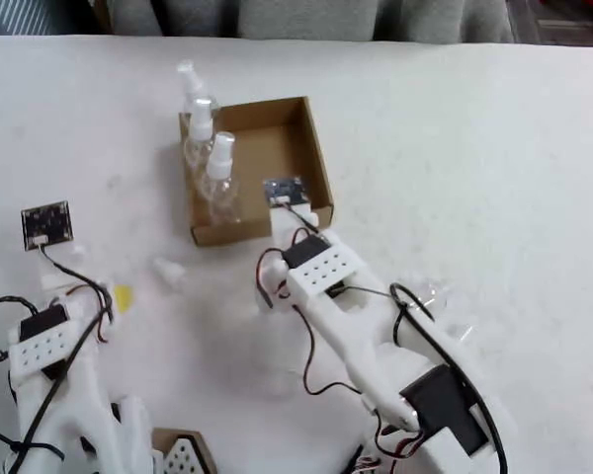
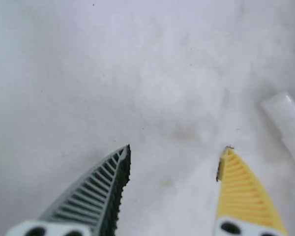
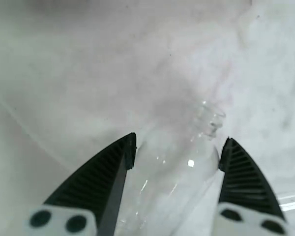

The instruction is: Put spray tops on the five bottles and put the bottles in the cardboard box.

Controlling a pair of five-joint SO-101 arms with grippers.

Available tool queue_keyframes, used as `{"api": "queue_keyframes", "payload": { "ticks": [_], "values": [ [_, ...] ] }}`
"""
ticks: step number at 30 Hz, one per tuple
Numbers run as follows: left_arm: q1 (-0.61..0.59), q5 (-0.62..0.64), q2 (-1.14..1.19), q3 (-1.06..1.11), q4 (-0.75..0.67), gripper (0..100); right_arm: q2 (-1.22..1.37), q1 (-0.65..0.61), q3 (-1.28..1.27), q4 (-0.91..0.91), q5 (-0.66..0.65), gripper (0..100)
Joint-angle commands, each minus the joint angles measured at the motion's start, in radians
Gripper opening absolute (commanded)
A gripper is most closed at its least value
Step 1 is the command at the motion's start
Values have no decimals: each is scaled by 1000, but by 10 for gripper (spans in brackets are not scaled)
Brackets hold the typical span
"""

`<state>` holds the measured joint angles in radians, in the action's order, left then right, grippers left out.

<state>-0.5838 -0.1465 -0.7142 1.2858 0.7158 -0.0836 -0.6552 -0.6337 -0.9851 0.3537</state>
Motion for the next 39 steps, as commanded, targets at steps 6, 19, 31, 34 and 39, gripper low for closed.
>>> {"api": "queue_keyframes", "payload": {
  "ticks": [6, 19, 31, 34, 39],
  "values": [
    [13, -11, -35, -5, -21, 279, -13, -77, 17, 5, -172, 248],
    [13, -12, -35, -5, -18, 279, -84, -87, 49, -64, -324, 248],
    [13, -12, -35, -5, -18, 279, -214, -16, -18, -101, -83, 248],
    [13, -12, -35, -5, -21, 279, -196, -61, -20, -101, -81, 248],
    [13, -12, -35, -5, -21, 279, -171, -90, -20, -99, -81, 248]
  ]
}}
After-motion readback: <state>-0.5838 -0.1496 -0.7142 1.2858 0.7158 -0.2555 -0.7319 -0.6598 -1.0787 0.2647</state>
